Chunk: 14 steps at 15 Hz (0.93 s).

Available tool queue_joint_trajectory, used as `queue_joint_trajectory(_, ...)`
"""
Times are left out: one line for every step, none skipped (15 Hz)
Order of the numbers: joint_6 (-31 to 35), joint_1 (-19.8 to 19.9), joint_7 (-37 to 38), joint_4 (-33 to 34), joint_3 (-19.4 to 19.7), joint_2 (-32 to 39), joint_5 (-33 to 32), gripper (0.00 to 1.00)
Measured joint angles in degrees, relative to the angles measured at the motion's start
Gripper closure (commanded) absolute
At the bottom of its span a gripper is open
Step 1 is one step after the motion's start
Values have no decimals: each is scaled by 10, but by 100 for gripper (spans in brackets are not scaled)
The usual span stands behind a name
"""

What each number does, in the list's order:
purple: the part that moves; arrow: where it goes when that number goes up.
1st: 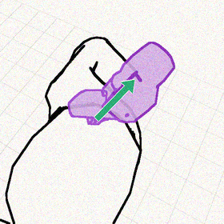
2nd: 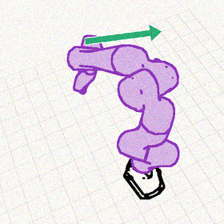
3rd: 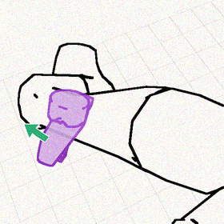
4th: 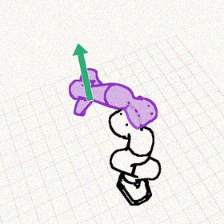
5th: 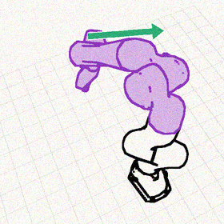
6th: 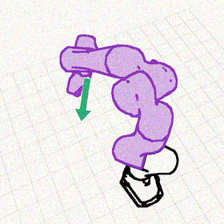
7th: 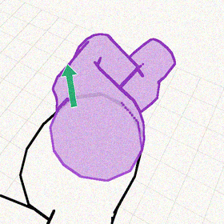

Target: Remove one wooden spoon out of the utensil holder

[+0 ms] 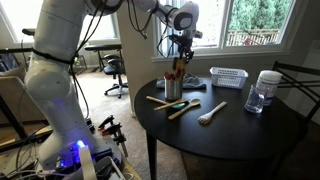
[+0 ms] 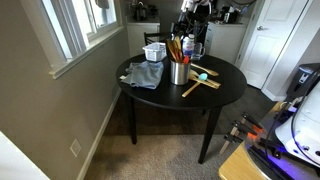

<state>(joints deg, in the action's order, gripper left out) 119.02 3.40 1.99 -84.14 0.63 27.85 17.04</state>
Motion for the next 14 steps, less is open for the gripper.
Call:
queue_joint_trajectory(0,1,-2,0,0,0,0,68)
queue_joint_trajectory(0,2,-3,0,0,0,0,74)
queue_joint_trajectory(0,2,-4,0,0,0,0,81)
queue_joint_trajectory(0,2,-5,0,0,0,0,87)
queue_joint_trajectory(0,2,-5,0,0,0,0,93)
queue_joint_trajectory(0,3,-5,0,0,0,0,93)
queue_joint_trajectory(0,3,-6,0,0,0,0,95)
queue_joint_trajectory(0,3,-6,2,0,-1,-5,92)
queue_joint_trajectory(0,3,-7,2,1,-1,-7,94)
queue_joint_trajectory(0,3,-10,3,1,-1,-12,95)
queue_joint_trajectory(-1,3,-15,3,1,-3,-16,93)
queue_joint_trajectory(-2,3,-19,3,0,-5,-17,93)
queue_joint_trajectory(-4,2,-23,4,0,-9,-19,93)
queue_joint_trajectory(-5,1,-28,4,-1,-14,-22,93)
